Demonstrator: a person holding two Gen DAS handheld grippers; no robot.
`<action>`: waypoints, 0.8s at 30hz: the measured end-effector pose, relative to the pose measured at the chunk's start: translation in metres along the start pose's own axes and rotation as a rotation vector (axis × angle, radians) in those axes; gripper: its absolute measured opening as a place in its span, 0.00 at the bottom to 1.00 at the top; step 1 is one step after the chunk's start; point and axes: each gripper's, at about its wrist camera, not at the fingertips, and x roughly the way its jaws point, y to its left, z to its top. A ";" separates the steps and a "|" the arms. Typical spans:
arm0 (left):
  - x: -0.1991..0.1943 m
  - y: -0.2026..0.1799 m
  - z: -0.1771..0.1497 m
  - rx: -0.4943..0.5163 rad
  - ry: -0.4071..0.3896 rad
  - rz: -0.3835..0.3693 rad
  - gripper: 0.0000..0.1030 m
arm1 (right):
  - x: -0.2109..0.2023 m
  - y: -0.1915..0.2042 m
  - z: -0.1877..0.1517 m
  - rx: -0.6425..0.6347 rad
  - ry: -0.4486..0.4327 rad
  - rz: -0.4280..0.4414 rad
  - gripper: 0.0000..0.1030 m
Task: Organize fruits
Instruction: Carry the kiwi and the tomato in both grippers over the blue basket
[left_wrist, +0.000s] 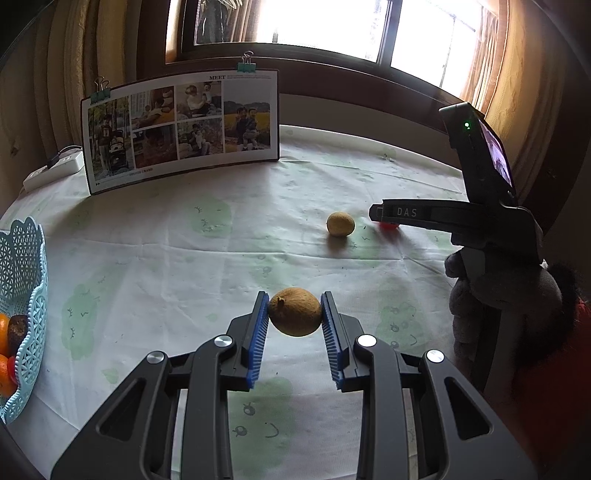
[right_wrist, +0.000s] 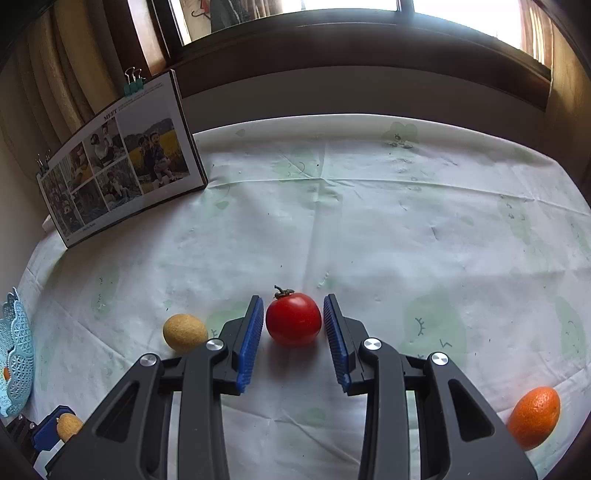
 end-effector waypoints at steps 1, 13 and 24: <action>0.000 0.000 0.000 0.000 -0.001 0.000 0.28 | 0.000 0.001 0.000 -0.005 -0.001 -0.001 0.32; -0.003 0.000 0.000 -0.001 -0.016 -0.002 0.28 | -0.036 -0.002 -0.017 0.003 -0.033 0.020 0.28; -0.019 0.007 0.004 -0.018 -0.073 0.032 0.28 | -0.090 0.031 -0.047 -0.041 -0.072 0.111 0.28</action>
